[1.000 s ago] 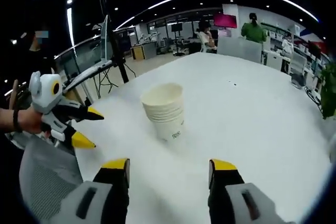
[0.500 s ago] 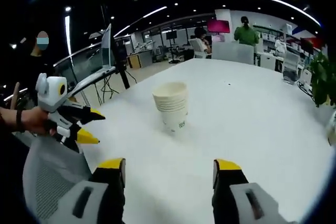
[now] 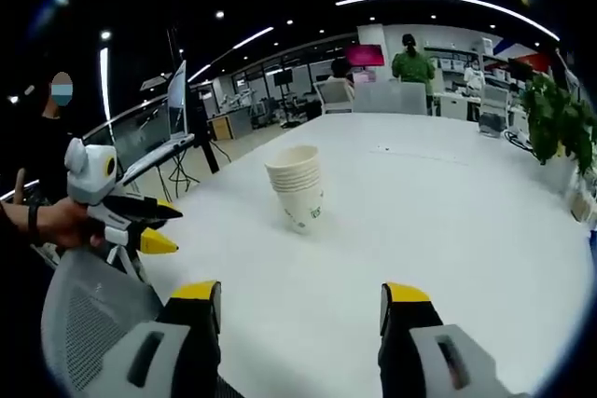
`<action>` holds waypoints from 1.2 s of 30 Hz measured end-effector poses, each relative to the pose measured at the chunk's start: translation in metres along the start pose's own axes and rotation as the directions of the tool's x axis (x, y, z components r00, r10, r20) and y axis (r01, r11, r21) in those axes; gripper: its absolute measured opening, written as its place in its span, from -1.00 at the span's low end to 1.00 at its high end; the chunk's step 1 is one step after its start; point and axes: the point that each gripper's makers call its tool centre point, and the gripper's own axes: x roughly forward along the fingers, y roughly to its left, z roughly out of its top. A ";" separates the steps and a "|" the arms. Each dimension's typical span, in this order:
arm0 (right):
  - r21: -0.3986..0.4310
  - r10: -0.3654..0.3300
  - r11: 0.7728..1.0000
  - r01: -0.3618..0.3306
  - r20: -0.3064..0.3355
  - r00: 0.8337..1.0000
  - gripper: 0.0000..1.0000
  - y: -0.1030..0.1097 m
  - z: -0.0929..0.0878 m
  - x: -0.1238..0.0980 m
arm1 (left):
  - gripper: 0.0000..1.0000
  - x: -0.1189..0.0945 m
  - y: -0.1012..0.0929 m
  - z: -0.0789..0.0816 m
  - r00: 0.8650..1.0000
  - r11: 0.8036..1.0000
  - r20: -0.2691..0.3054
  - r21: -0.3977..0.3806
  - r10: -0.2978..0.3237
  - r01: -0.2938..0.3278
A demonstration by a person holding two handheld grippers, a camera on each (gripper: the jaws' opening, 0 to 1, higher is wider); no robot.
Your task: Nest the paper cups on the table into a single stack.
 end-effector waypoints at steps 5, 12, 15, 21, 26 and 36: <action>0.001 -0.012 1.000 0.012 0.016 1.000 0.40 0.002 0.000 -0.005 | 0.04 0.000 0.000 -0.002 1.000 1.000 0.001 -0.014 -0.009 0.009; -0.014 -0.025 1.000 0.025 0.002 1.000 0.39 0.001 -0.007 -0.005 | 0.03 -0.002 -0.002 0.000 1.000 1.000 0.007 -0.029 -0.003 0.003; -0.015 -0.023 1.000 0.024 0.008 1.000 0.39 0.000 -0.007 -0.004 | 0.01 0.000 -0.001 -0.001 1.000 1.000 -0.001 -0.020 0.001 -0.001; -0.019 -0.018 1.000 0.017 -0.011 1.000 0.39 0.000 -0.012 -0.002 | 0.02 0.001 0.000 -0.004 1.000 1.000 -0.009 -0.024 0.003 -0.003; -0.015 -0.018 1.000 0.017 -0.029 0.999 0.39 0.000 -0.017 -0.002 | 0.04 0.002 -0.005 -0.006 1.000 1.000 -0.028 0.016 0.002 -0.001; 0.018 -0.054 0.998 0.055 -0.036 0.998 0.39 -0.010 -0.020 -0.005 | 0.04 0.004 -0.009 -0.008 0.999 0.996 -0.043 0.087 0.002 0.002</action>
